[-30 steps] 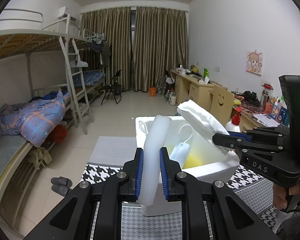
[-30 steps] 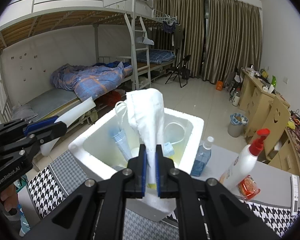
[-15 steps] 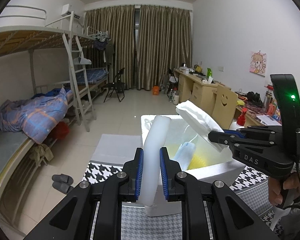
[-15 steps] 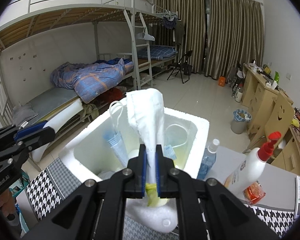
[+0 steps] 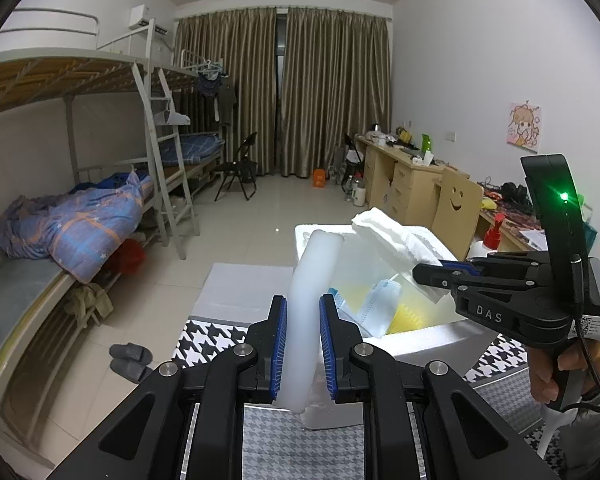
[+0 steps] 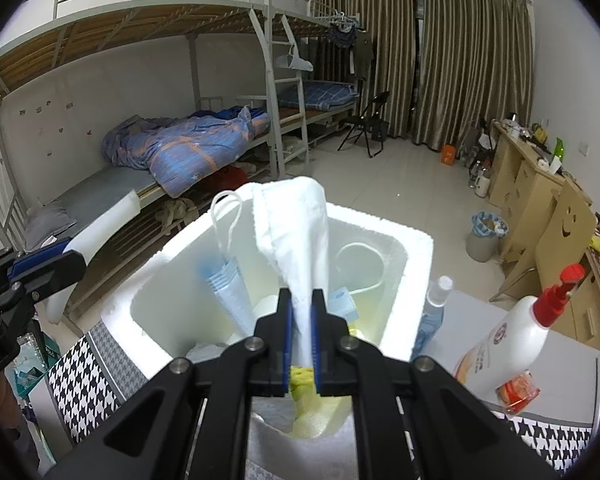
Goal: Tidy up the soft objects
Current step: 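Open the right gripper to release the towel into the box, then lower the foam strip into the box and open the left gripper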
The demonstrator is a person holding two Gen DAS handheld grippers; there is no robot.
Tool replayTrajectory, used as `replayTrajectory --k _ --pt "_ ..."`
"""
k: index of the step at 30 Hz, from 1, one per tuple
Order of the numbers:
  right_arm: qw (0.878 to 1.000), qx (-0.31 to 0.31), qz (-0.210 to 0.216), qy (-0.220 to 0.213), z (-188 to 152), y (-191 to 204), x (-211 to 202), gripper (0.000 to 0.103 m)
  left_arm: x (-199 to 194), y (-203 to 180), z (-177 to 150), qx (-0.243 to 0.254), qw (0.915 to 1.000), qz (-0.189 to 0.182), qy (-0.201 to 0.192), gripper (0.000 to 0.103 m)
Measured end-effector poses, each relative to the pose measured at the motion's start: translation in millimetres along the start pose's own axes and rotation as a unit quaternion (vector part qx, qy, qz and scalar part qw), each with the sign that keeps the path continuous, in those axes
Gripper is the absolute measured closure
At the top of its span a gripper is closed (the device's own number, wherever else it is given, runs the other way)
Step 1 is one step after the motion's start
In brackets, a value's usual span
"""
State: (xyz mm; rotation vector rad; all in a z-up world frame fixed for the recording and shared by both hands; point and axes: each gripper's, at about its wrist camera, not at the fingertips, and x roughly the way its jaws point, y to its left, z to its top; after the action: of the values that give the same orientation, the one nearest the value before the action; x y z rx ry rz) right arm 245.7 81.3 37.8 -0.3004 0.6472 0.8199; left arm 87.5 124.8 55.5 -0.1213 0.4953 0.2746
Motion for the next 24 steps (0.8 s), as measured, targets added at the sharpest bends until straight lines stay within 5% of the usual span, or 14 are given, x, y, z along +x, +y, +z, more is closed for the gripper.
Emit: replayTrajectory --k 2,5,6,24 --pt "1.0 0.0 0.0 0.0 -0.4 -0.9 0.9 0.075 0.2 0.1 0.3 -0.003 1.0 0.0 -0.001 0.085" --pt "1.0 0.001 -0.002 -0.005 -0.5 -1.4 1.0 0.04 0.1 -0.4 0.3 -0.003 1.0 0.002 0.001 0.085" --pt "1.0 -0.001 -0.004 -0.01 -0.7 -1.1 -0.8 0.038 0.3 -0.2 0.3 -0.004 1.0 0.003 0.002 0.085" --pt "0.999 -0.004 -0.018 -0.036 -10.9 -7.4 -34.2 0.037 1.8 -13.3 8.4 0.015 0.9998 -0.012 -0.001 0.085"
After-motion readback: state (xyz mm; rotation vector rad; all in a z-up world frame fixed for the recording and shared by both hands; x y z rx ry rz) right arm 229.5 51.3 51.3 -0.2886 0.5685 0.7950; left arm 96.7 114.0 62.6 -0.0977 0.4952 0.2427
